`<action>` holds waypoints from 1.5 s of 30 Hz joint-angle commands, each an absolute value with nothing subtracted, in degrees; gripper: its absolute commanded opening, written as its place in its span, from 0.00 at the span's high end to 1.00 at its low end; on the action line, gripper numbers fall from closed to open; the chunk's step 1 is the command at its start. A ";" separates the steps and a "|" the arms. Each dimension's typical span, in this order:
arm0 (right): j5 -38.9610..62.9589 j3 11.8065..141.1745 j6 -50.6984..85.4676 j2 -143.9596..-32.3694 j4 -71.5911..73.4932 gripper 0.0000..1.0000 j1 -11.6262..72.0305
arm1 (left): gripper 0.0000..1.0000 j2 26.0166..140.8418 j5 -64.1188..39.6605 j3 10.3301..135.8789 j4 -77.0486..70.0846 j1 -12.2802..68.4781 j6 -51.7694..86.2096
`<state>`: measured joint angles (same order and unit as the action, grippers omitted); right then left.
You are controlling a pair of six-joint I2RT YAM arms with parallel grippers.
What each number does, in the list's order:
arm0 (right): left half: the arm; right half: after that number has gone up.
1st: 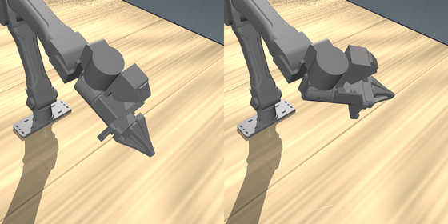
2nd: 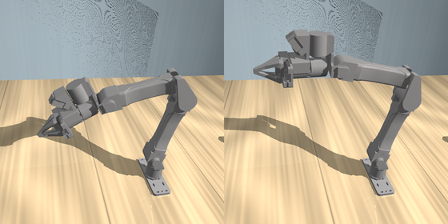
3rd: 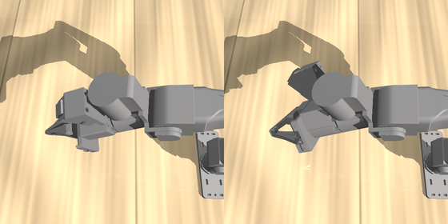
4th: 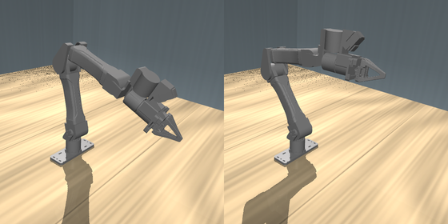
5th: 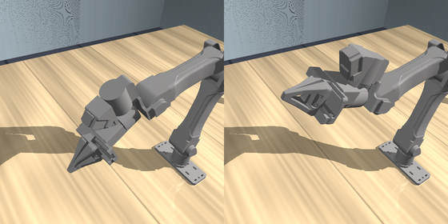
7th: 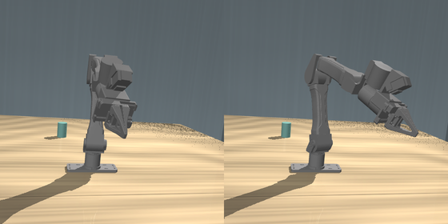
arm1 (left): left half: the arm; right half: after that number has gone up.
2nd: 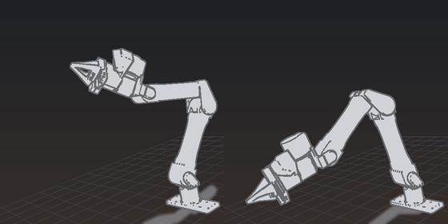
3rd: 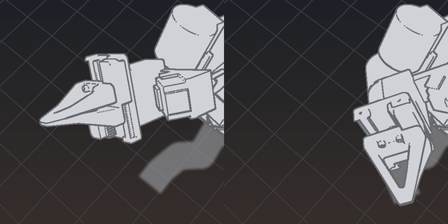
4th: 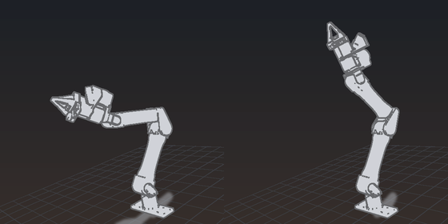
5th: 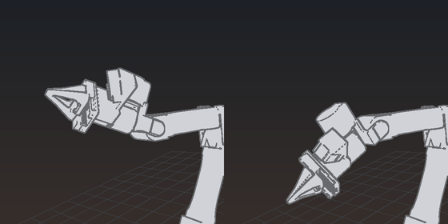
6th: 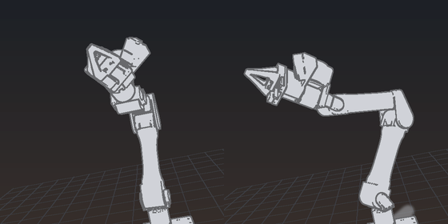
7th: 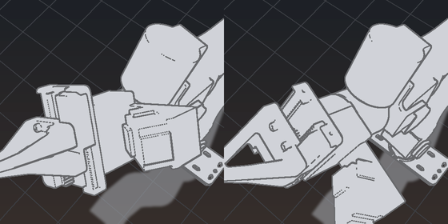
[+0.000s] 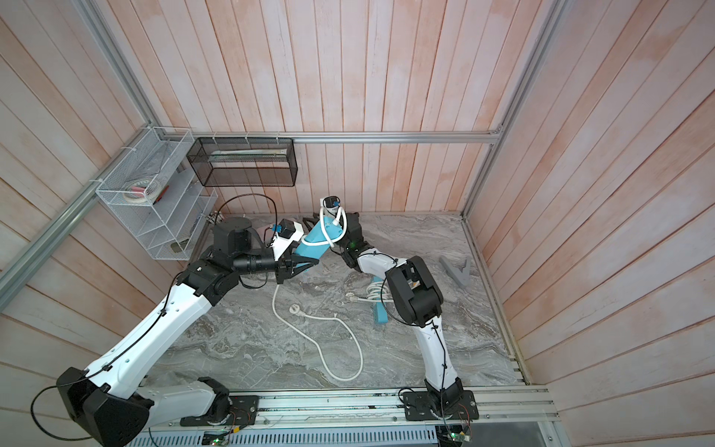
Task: Wrap the cord around the power strip
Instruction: Wrap the power cord around the power strip.
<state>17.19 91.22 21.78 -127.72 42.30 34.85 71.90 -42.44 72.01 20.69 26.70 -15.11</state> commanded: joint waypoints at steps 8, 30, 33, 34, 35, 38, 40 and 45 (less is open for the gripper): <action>2.75 87.00 31.70 -130.80 46.70 0.53 38.81 | 1.00 69.54 -36.93 69.78 3.40 20.92 -4.19; 5.13 85.40 36.47 -128.60 40.59 0.56 40.96 | 1.00 69.87 -36.12 68.82 0.20 16.79 0.79; 4.91 85.68 37.41 -129.04 40.84 0.71 41.04 | 1.00 69.70 -35.31 69.08 0.56 16.53 0.66; 4.98 85.69 37.61 -129.03 40.62 0.77 41.10 | 1.00 69.86 -34.87 69.10 0.82 16.28 0.66; 5.23 85.71 37.57 -128.94 40.59 0.82 41.21 | 1.00 70.00 -33.70 69.17 1.29 15.68 1.02; 6.12 84.39 34.93 -127.38 39.63 0.93 42.04 | 1.00 71.29 -31.61 69.51 1.36 11.53 5.56; 6.02 82.27 30.85 -125.16 38.24 0.98 42.94 | 1.00 72.20 -30.57 69.42 1.18 8.46 8.02; 4.50 77.54 14.39 -118.52 29.58 1.00 46.24 | 1.00 76.16 -23.64 72.80 6.90 6.22 1.67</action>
<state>5.21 79.07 26.15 -122.85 35.97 44.01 74.78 -28.73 69.58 6.37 6.55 4.64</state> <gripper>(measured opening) 0.070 0.332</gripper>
